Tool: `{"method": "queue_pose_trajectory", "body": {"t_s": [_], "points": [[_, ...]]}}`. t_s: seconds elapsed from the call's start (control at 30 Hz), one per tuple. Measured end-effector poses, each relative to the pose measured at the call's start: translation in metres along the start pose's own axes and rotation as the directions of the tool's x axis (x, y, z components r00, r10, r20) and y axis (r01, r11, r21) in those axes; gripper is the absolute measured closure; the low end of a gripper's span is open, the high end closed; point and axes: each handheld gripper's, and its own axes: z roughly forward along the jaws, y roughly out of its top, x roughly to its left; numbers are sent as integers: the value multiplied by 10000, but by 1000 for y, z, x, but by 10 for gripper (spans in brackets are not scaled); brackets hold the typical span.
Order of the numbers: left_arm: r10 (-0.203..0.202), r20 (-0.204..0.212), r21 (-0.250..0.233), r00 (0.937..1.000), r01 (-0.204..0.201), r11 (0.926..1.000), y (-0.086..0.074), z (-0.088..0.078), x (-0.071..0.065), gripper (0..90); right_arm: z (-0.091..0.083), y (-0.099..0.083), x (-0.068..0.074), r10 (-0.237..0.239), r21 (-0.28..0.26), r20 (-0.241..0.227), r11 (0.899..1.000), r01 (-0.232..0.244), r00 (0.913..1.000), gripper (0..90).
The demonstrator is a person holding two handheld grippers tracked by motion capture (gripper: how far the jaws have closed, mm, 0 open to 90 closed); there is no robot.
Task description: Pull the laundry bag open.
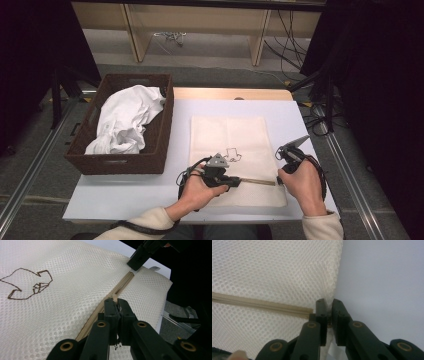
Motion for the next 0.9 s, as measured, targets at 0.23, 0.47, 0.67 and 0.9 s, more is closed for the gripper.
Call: {"method": "queue_pose_trajectory", "body": {"t_s": [0.23,0.47,0.67,0.9], "points": [[48,34,14,10000,-48,10000,-1,-4,1,870,-2,0,3,324,99,-15,9994,-324,9995,855],[-9,-64,-2,10000,9,10000,-2,-7,1,871,-1,0,3,264,85,-3,9996,-264,9997,854],[-22,2,-18,10000,22,10000,-3,-10,3,870,2,0,6,637,-135,-98,9979,-638,9979,854],[-37,-107,68,9999,38,10000,-5,-15,5,871,2,0,1,-39,24,-12,10000,39,10000,854]]}}
